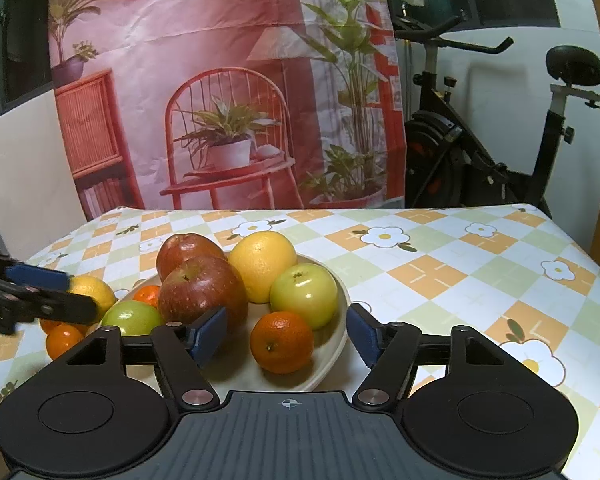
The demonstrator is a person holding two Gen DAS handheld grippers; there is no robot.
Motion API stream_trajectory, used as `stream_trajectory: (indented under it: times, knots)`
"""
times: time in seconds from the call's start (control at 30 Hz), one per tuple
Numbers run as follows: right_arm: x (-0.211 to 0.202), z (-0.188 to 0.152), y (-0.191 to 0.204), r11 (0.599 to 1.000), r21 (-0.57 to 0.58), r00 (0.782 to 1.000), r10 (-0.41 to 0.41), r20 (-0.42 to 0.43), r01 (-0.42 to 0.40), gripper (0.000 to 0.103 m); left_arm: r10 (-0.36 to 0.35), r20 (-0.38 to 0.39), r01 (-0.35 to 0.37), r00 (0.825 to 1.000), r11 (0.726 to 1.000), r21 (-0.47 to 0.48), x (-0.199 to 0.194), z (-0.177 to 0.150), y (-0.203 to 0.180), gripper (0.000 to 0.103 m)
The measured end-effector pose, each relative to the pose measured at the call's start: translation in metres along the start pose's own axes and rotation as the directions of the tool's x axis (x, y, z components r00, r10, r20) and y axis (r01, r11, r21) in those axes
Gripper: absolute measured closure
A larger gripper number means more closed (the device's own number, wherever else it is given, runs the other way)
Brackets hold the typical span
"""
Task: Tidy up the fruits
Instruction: 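Move the left tool to the large lemon and close the left gripper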
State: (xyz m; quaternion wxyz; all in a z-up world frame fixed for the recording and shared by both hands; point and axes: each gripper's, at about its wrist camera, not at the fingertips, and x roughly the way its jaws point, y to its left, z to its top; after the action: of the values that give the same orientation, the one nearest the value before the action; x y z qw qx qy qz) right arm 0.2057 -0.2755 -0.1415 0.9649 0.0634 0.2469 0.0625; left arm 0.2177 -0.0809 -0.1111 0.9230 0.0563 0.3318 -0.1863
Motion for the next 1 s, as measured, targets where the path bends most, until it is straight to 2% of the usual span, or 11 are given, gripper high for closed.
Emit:
stream_trajectory:
  times: [0.27, 0.4, 0.53, 0.73, 1.0]
  knots:
    - [-0.001, 0.000, -0.009, 0.998, 0.057, 1.000, 0.007, 0.000, -0.007, 0.040, 0.116, -0.013, -0.116, 0.993, 0.987, -0.107, -0.025, -0.010, 0.053, 0.032]
    - [-0.002, -0.001, -0.010, 0.997, 0.075, 1.000, 0.002, -0.002, -0.002, 0.040, 0.148, -0.004, -0.146, 0.989, 0.968, -0.205, -0.035, -0.005, 0.080, 0.032]
    - [-0.001, -0.001, -0.011, 0.996, 0.085, 1.000, -0.019, -0.009, 0.019, 0.040, 0.171, 0.011, -0.163, 0.985, 0.957, -0.239, -0.044, 0.000, 0.096, 0.032]
    - [-0.003, -0.001, -0.003, 0.996, 0.060, 0.997, -0.062, -0.036, 0.064, 0.040, 0.109, -0.022, -0.111, 0.994, 0.974, -0.200, -0.030, 0.011, 0.097, 0.032]
    - [-0.028, 0.000, 0.012, 0.993, 0.084, 0.996, -0.087, -0.016, 0.088, 0.040, -0.017, -0.041, 0.014, 0.999, 0.997, -0.075, 0.012, 0.026, 0.060, 0.032]
